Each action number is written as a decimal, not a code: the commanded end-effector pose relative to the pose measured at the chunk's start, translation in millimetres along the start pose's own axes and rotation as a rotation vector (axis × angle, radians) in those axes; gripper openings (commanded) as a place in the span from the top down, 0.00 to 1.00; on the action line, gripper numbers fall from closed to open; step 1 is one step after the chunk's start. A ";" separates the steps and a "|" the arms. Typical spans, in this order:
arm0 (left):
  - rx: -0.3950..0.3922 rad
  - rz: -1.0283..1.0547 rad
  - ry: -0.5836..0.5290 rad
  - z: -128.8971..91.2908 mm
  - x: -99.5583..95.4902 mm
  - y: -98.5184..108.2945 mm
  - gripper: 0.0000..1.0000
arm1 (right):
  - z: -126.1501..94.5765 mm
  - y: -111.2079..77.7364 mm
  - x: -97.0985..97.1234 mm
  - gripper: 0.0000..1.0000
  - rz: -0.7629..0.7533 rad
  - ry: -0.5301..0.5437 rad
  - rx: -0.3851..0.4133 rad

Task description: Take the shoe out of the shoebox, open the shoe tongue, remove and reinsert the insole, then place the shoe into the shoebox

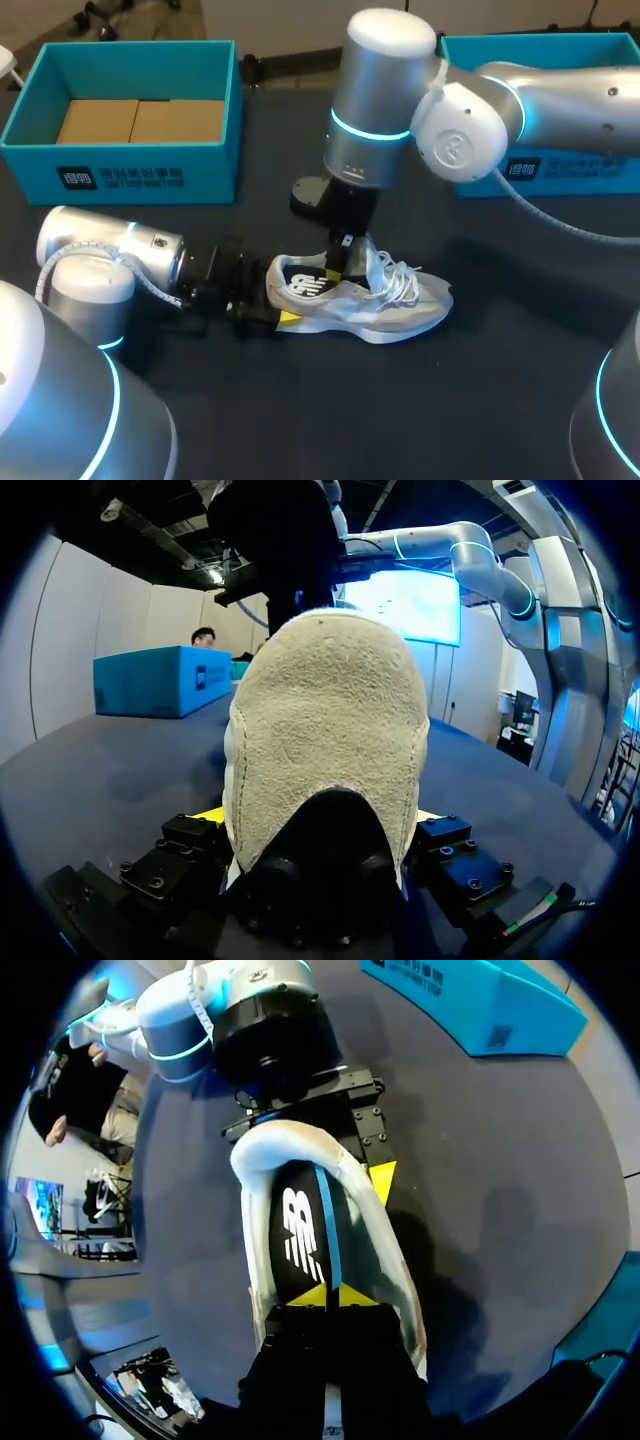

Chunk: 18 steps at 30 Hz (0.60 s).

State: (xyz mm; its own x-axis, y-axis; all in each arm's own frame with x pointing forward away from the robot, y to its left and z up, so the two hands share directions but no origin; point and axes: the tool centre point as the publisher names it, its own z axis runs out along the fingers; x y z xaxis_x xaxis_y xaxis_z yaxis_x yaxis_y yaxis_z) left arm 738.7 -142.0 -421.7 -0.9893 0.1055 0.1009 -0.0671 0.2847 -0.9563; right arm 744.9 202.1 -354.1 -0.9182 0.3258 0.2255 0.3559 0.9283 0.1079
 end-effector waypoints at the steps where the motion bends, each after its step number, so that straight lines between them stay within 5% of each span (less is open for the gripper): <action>1: -0.001 0.000 -0.001 0.7 0.1 0.8 1.00 | -6.9 7.5 -0.5 1.00 -0.001 0.014 0.006; 18: -0.001 0.000 -0.001 0.7 0.1 0.8 1.00 | -27.4 27.5 -3.1 1.00 -0.006 0.090 -0.023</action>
State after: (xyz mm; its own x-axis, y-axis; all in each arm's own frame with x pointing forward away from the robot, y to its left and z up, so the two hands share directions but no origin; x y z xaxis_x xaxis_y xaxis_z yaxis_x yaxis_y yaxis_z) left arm 739.2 -141.2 -421.4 -0.9893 0.1051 0.1011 -0.0674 0.2849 -0.9562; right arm 759.6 217.5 -324.3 -0.9020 0.3033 0.3071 0.3563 0.9249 0.1328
